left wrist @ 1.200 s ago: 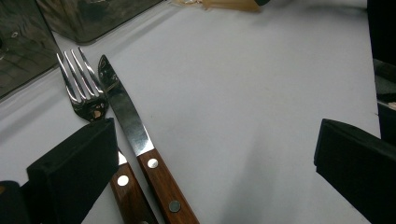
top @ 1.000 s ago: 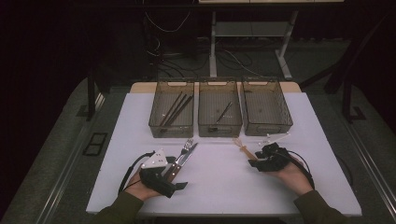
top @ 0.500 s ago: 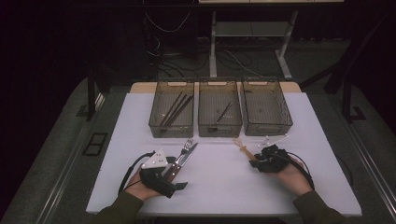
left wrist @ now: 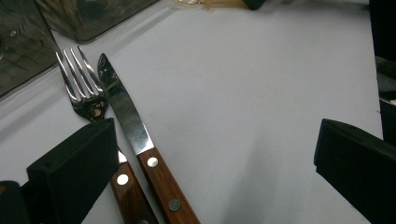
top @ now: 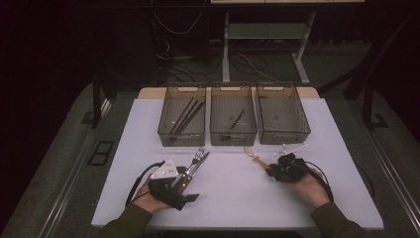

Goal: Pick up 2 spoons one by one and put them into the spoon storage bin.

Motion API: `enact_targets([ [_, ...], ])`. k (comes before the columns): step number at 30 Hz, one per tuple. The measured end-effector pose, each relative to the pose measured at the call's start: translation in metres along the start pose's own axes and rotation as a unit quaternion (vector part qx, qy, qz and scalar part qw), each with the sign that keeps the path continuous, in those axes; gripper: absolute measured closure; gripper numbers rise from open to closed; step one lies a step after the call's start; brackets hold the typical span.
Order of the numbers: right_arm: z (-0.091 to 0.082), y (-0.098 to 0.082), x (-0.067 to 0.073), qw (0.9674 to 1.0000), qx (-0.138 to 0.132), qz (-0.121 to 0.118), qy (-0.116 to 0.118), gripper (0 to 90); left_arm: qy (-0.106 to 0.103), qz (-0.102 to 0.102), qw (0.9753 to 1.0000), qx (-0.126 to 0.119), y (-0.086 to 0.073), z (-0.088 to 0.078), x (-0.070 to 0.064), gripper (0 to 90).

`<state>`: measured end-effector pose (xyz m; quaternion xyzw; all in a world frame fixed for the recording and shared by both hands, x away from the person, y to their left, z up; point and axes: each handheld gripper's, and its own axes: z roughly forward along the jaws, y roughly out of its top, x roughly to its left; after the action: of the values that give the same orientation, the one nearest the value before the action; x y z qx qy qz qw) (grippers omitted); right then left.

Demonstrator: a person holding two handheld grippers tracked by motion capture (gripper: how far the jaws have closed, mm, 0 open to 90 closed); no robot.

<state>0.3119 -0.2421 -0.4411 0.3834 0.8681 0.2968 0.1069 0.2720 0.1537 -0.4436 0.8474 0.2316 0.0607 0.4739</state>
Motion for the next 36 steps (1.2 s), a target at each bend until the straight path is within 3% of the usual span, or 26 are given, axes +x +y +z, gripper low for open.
enact_targets([
  [17,-0.005,0.002,-0.004,0.9999,0.003,0.006,0.008,73.9,0.000,0.001,1.0000,-0.001,0.000,-0.002,0.001,0.0],
  [36,-0.028,0.008,-0.004,0.9990,-0.027,0.003,0.036,73.8,0.000,0.005,1.0000,0.001,0.000,-0.002,0.001,0.0],
])
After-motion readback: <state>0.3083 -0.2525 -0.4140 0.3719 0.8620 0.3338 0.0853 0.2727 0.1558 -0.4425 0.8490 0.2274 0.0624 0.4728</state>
